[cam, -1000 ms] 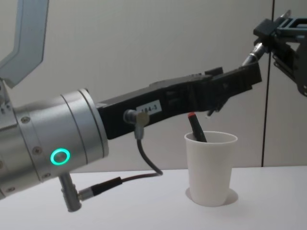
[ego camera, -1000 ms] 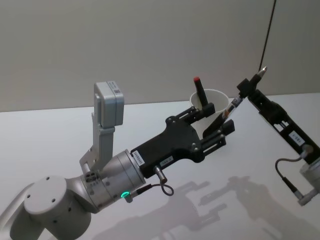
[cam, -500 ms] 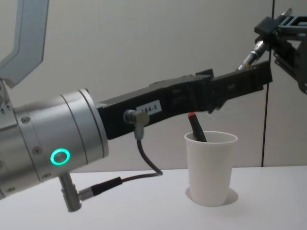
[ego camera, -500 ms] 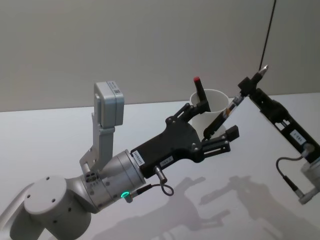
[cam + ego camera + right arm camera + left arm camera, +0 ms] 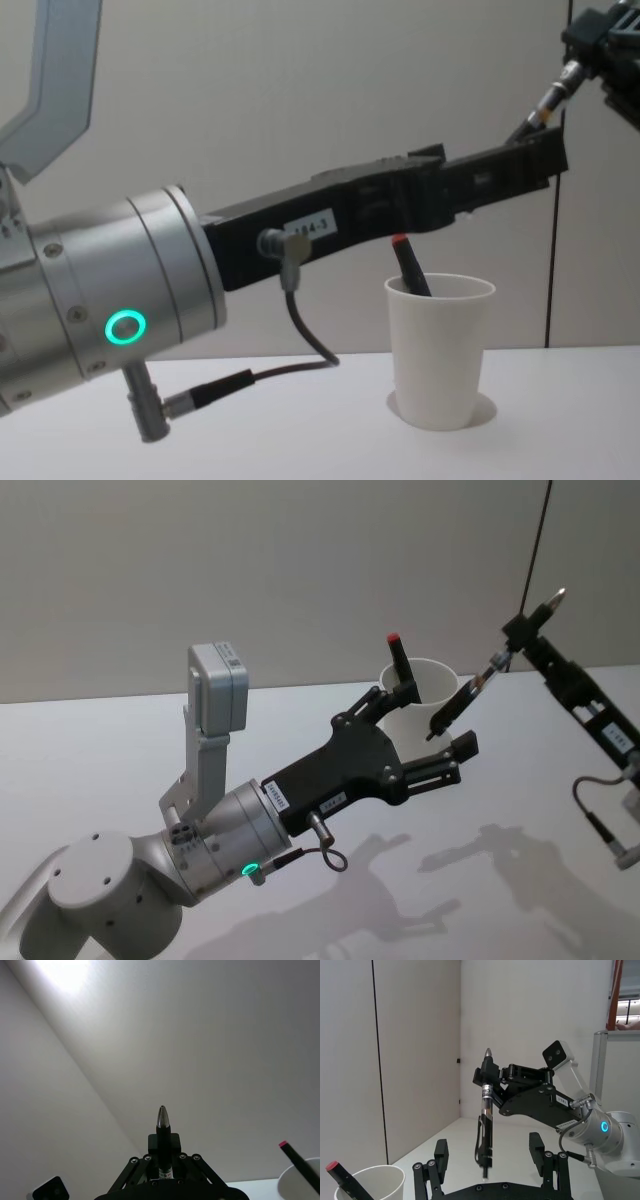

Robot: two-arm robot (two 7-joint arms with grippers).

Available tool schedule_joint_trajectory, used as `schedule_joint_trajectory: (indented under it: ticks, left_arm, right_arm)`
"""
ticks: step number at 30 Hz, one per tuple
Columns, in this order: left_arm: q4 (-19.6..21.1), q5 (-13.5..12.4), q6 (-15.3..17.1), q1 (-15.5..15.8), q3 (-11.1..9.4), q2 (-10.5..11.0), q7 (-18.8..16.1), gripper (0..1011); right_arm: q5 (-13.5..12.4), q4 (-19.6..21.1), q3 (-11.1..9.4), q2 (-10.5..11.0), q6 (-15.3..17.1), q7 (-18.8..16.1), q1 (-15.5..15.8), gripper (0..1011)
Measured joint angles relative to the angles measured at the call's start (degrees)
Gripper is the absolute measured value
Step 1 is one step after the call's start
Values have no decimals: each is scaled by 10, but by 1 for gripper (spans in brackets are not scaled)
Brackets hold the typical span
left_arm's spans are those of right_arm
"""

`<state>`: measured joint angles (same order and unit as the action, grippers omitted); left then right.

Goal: Place the pen into the pen holder.

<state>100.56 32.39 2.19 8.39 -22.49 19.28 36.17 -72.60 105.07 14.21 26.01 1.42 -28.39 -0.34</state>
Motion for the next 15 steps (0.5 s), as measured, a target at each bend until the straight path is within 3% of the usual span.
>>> schedule_joint_trajectory:
  ticks: [5,15]
  left_arm:
    - [0,0,0,0,0,0,0,1001]
    - [0,0,0,0,0,0,0,1001]
  right_arm:
    - [15,-2,-4,5,-16,2,-3,118]
    - [88,-14,-12,12,-58,14,-21,118]
